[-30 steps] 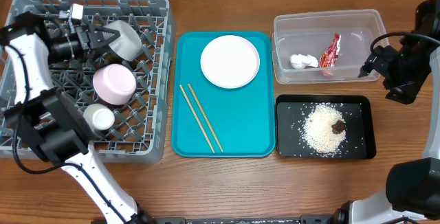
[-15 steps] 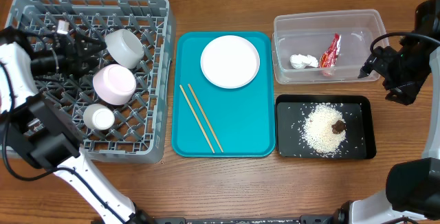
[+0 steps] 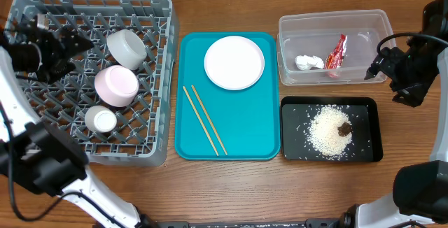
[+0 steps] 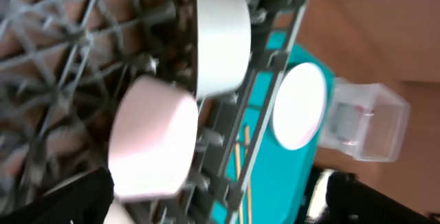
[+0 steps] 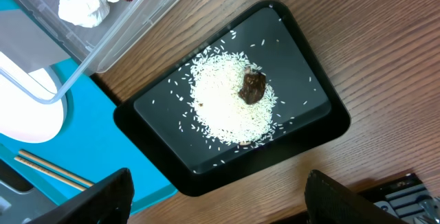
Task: Sort waste into correct bins and load items into the dishwasher
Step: 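Withdraw the left gripper from the rack toward the chopsticks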
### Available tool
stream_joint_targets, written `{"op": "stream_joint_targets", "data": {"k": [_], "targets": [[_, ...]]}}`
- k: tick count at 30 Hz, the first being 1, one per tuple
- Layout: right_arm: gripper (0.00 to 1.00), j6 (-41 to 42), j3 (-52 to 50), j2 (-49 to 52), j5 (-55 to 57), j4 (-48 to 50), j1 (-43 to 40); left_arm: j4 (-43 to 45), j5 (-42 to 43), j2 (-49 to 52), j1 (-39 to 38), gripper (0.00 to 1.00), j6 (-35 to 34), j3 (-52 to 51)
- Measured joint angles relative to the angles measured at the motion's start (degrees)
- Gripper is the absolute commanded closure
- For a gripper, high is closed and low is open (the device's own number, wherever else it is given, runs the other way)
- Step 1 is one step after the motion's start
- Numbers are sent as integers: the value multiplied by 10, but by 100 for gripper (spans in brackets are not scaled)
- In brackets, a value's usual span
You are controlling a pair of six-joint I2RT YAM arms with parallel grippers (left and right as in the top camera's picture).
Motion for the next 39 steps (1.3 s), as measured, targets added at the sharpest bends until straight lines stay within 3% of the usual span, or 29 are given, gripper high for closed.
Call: {"op": "stream_joint_targets", "data": {"k": [8,17,28,39], "targets": [[16,0,0,0,0,2,0,-46,-197,-58,-143,0,-140,4],[14,-1,0,0,0,2,0,-109,-252,-58,-243,0,-202,4],[13,-1,0,0,0,2,0,-111,-295,-91,-350,0,-245,-25],[13,-2,0,0,0,2,0,-72,-464,-243,-519,0,-416,-158]]}}
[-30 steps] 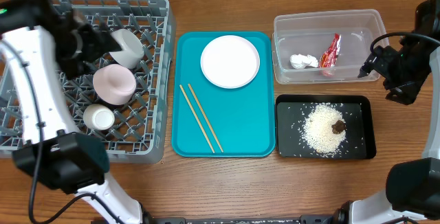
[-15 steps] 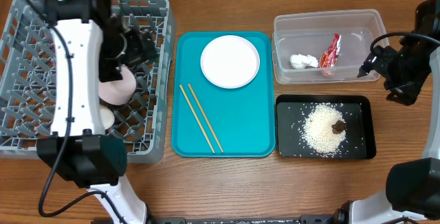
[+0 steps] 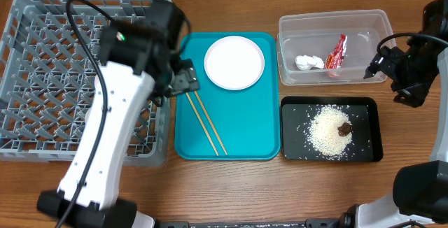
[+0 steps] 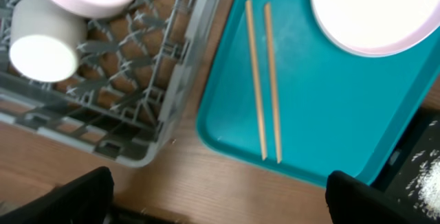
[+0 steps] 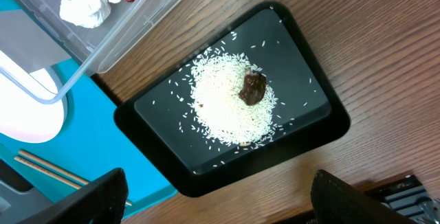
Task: Sort waste into correct bins and load items into the dishwasher
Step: 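Withdraw the left gripper from the rack toward the chopsticks, then lower the left gripper onto the chopsticks and pinch one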
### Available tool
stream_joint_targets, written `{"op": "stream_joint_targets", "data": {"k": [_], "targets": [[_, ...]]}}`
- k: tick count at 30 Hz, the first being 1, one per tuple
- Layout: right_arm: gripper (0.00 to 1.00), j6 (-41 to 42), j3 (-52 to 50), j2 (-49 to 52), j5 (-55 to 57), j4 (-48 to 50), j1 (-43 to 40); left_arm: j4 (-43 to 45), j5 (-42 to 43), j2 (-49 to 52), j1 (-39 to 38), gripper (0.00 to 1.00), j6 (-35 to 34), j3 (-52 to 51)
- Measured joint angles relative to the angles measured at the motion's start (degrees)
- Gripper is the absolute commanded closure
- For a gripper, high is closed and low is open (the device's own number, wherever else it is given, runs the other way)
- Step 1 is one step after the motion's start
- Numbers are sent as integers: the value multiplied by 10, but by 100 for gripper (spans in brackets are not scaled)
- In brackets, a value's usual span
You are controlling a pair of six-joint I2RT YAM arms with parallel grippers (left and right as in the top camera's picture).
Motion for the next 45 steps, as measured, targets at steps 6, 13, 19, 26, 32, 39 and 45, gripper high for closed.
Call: {"op": "stream_joint_targets", "data": {"k": [6,13,19,26,32,39,45], "targets": [[13,0,0,0,0,0,0,95,-20,-19,-52,0,-97,-113],[13,0,0,0,0,0,0,282,26,-16,-61,0,-162,-296],[13,0,0,0,0,-1,0,417,49,-16,-61,0,-185,-412],[13,0,0,0,0,0,0,471,54,-3,-61,0,-210,-481],[13,0,0,0,0,-1,0,478,39,19,-61,0,-218,-490],[13,0,0,0,0,-1,0,484,35,44,-61,0,-224,-490],[13,0,0,0,0,-1,0,485,35,60,-61,0,-225,-490]]}}
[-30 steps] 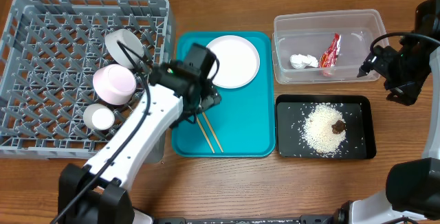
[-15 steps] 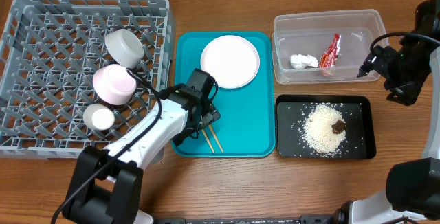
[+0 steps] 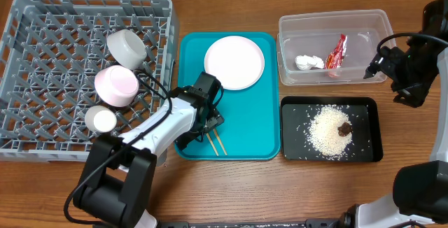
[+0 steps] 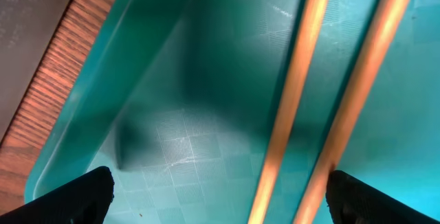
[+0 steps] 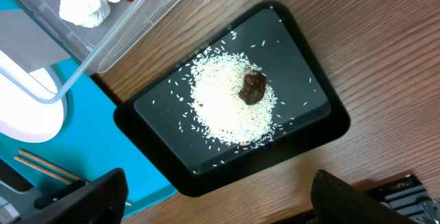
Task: Sort waste into correct bins and load items into the dishwasher
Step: 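Lower the left gripper onto the chopsticks and pinch one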
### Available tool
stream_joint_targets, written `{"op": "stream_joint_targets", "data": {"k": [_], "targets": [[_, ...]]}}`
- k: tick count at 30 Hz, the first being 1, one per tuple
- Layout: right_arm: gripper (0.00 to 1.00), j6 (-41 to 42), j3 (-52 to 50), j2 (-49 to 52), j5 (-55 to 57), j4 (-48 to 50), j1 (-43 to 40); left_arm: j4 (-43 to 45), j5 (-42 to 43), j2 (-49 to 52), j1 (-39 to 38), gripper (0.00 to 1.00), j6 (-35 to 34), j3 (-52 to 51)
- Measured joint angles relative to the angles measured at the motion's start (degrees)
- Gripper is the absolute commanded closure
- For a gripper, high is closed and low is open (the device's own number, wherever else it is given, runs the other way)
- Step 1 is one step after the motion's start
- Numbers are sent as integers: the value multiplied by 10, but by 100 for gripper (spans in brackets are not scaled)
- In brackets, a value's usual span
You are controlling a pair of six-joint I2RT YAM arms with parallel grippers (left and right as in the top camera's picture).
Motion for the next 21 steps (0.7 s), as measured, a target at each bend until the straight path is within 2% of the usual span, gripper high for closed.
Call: {"op": "stream_joint_targets", "data": {"k": [10,21], "targets": [[12,0,0,0,0,1,0,7,2,0,13,0,1,0],[11,0,0,0,0,1,0,23,59,0,59,0,40,0]]}}
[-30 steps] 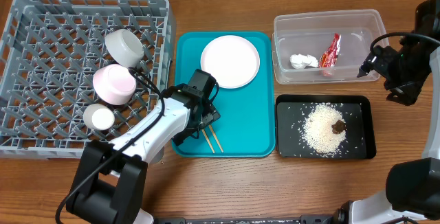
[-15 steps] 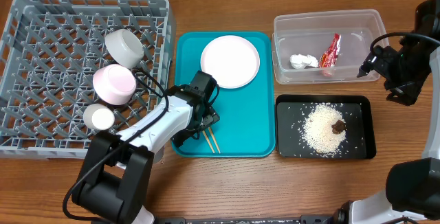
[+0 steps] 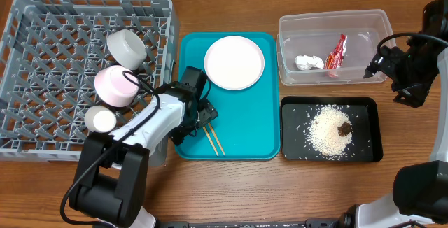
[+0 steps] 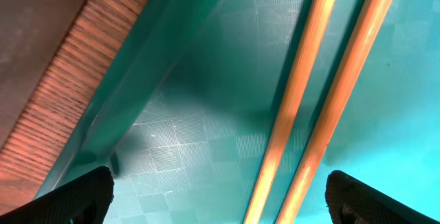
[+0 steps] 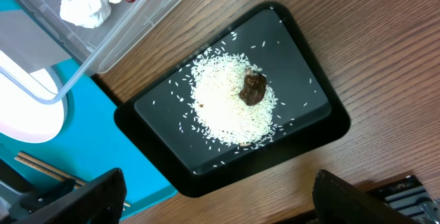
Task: Sort waste into correct bins and load items into the dishwasher
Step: 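Lower the left gripper onto the chopsticks and pinch one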
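Two wooden chopsticks [image 4: 323,100] lie side by side on the teal tray [image 3: 245,123]; their near ends show in the overhead view [image 3: 214,141]. My left gripper [image 4: 221,202] is open, low over the tray, with both chopsticks between its fingers [image 4: 77,198]. In the overhead view the left gripper [image 3: 197,118] sits near the tray's left rim. A white plate [image 3: 234,61] rests at the tray's far end. My right gripper [image 5: 221,203] hangs open, high at the right of the black tray [image 5: 323,124], holding nothing.
The grey dish rack [image 3: 49,60] holds a grey cup [image 3: 126,46], a pink bowl [image 3: 115,86] and a white cup [image 3: 100,119]. A clear bin [image 3: 364,25] contains a tissue [image 3: 308,62] and a red wrapper [image 3: 337,52]. Rice and a brown scrap [image 3: 344,128] lie on the black tray.
My left gripper has shifted a little toward the tray's left rim, still open and low astride the chopsticks. The right arm has not moved.
My left gripper was first over the far left of the dish rack. Then it was high above the tray's left edge with the chopsticks below. After that it stood low over the chopsticks, open, as it does now. The right arm stayed still throughout.
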### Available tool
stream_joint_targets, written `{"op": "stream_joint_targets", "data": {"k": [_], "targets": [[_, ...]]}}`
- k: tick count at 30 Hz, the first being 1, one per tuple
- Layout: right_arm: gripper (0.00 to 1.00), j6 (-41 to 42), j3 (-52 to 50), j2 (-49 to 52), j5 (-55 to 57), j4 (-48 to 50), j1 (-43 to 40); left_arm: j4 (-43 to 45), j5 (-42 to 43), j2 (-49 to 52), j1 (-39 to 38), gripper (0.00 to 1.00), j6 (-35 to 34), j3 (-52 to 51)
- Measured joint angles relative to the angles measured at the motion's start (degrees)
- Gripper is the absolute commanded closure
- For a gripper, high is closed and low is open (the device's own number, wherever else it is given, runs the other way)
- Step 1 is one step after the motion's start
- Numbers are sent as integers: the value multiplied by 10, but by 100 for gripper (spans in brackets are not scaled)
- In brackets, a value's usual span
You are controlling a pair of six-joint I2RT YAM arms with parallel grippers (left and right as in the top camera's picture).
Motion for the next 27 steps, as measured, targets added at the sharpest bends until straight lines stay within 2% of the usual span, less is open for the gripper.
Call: {"op": "stream_joint_targets", "data": {"k": [5,18,27], "targets": [[11,0,0,0,0,0,0,0,19,0,11,10,12,1],[10,0,0,0,0,0,0,-55,11,0,18,9,23,49],[10,0,0,0,0,3,0,-74,-34,0,2,8,23,49]]}}
